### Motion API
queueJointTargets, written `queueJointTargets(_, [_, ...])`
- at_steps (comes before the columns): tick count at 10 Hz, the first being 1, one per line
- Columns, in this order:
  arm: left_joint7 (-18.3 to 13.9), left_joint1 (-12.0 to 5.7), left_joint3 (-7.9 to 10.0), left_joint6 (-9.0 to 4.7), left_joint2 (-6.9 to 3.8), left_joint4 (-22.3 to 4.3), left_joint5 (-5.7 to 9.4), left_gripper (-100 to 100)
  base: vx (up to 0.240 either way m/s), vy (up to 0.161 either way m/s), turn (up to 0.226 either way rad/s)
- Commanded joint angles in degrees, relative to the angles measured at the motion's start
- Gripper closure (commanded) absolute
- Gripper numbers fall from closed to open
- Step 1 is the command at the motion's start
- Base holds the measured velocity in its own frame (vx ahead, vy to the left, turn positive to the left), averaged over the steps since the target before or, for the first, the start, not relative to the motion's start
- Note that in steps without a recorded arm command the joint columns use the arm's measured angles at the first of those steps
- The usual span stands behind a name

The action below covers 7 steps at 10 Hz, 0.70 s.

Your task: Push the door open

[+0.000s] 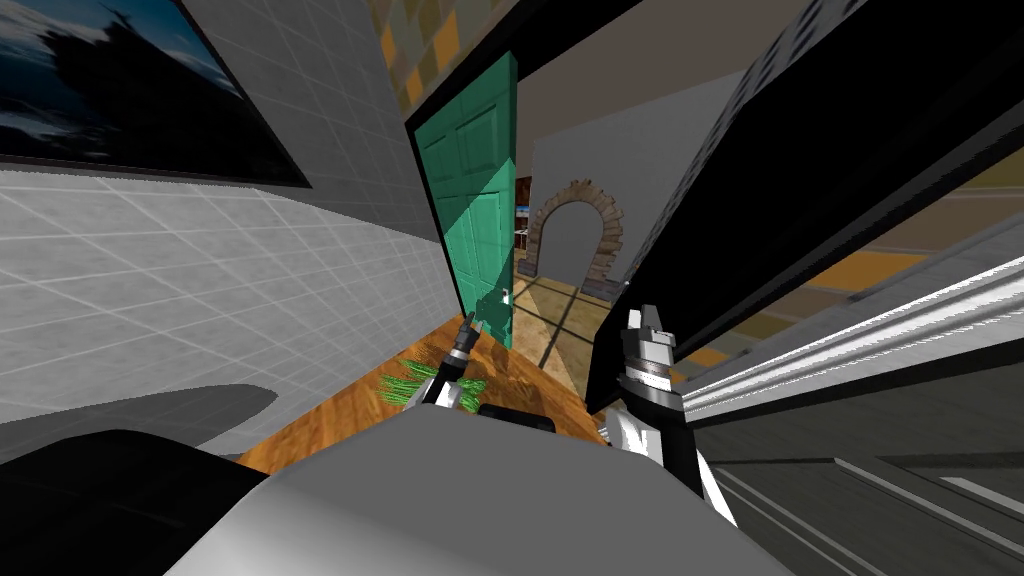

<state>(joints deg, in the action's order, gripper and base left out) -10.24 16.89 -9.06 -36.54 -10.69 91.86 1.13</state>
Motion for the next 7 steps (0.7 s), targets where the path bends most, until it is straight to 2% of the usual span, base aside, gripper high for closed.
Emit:
queueJointTargets(1, [-0.6,-1.13,-0.56,-1.18,-0.7,-2.9,0.06,-100,0.057,-0.006,-0.048])
queueJointTargets(7, [-2.6,-4.38,-2.73,-4.86,-3.29,-13.0,0.21,-100,0.089,0.013,-0.053])
